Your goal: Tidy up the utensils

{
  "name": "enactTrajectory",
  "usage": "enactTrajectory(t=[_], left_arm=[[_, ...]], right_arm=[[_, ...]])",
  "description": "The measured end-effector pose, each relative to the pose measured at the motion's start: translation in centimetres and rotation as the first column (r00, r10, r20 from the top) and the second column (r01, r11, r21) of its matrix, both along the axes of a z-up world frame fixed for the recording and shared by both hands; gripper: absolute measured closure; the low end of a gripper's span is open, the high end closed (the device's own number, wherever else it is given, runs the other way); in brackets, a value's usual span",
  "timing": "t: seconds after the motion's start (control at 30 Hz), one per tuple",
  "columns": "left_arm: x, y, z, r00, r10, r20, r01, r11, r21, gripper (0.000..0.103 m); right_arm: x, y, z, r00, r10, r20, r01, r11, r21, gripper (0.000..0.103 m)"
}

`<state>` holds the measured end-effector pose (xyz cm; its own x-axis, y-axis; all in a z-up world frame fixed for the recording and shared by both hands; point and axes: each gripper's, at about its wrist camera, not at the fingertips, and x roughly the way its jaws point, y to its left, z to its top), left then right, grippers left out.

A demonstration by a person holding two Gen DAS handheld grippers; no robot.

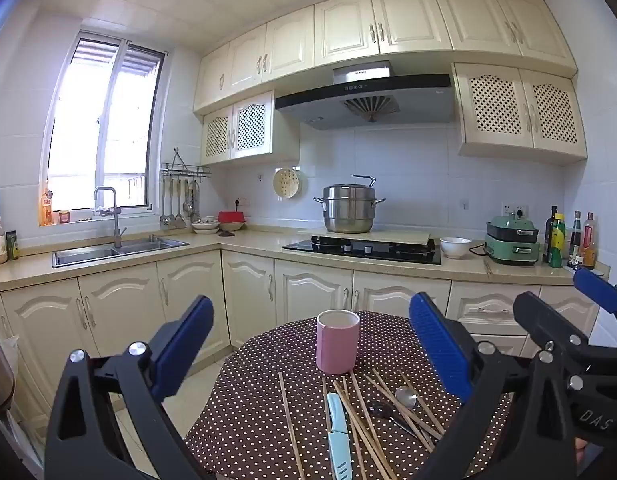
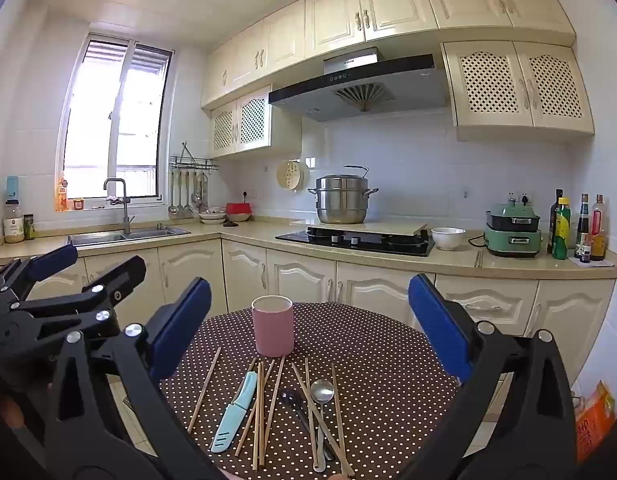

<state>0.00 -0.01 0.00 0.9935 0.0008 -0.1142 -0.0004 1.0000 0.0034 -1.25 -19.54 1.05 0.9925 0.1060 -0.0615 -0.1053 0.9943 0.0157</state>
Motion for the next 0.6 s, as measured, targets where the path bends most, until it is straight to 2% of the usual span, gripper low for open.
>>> enactTrajectory(t=[0.6], left_arm=[[-0.02,0.5,-0.16,1.0,0.0,0.003,0.0,1.0,0.002,0.007]], right_arm=[[0.54,0.3,-0.55,1.0,0.008,-0.017,-0.008,1.0,0.006,0.006]])
